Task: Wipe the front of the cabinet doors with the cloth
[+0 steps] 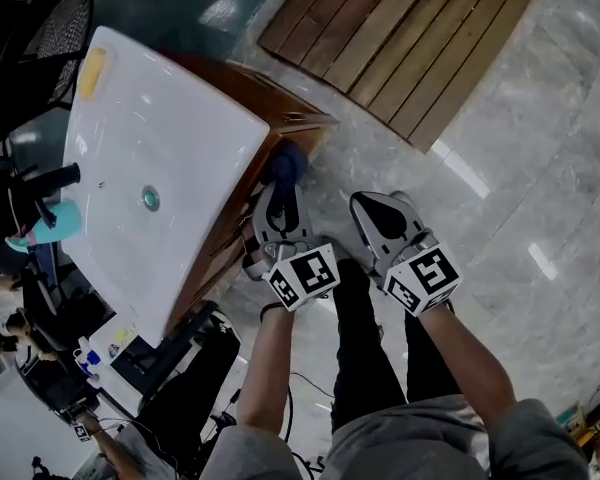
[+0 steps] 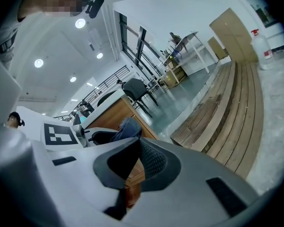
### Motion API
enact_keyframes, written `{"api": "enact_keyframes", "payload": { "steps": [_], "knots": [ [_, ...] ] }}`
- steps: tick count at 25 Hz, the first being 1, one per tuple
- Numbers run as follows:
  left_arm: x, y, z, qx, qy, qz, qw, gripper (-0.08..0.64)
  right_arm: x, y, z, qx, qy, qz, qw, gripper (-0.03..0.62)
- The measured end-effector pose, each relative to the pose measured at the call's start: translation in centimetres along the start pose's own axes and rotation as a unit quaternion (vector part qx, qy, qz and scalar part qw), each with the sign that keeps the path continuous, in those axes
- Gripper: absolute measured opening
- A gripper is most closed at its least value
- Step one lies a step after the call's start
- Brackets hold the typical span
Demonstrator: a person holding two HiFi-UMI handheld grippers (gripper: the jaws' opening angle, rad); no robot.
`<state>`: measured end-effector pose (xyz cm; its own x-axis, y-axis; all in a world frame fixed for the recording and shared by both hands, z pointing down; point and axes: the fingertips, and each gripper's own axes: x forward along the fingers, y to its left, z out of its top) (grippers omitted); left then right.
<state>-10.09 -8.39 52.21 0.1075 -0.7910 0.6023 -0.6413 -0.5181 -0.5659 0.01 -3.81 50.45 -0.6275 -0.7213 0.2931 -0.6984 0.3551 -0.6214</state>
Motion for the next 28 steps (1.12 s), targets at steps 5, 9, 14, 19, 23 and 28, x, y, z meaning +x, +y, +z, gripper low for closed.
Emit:
{"api": "enact_keyframes", "payload": {
  "steps": [5, 9, 14, 19, 23, 28],
  "knots": [
    [1.2, 0.2, -1.0, 0.035, 0.015, 0.021, 0.999, 0.087, 0.0, -0.3, -0.8, -0.006, 0.005, 0.006, 1.0, 0.011],
    [1.3, 0.5, -0.9, 0.03, 0.026, 0.033, 0.9987, 0.087, -0.1, -0.6, -1.1, 0.0, 0.005, 0.004, 1.0, 0.011],
    [1.7, 0.2, -1.2, 0.031, 0.032, 0.037, 0.9983, 0.086, 0.0, -0.4, -1.1, -0.003, 0.006, 0.012, 1.0, 0.011],
    [3.2, -0.8, -2.0, 0.032, 0.037, 0.029, 0.9984, 0.086, -0.1, -1.0, -1.1, 0.0, 0.005, 0.01, 1.0, 0.011],
    [4.7, -2.0, -2.5, 0.015, 0.05, 0.018, 0.9985, 0.086, -0.3, -1.9, -1.4, 0.003, 0.005, 0.003, 1.0, 0.011],
    [6.7, -3.4, -3.8, 0.007, 0.065, 0.008, 0.9978, 0.086, -0.6, -3.0, -1.8, 0.003, 0.008, -0.002, 1.0, 0.011]
  ]
}}
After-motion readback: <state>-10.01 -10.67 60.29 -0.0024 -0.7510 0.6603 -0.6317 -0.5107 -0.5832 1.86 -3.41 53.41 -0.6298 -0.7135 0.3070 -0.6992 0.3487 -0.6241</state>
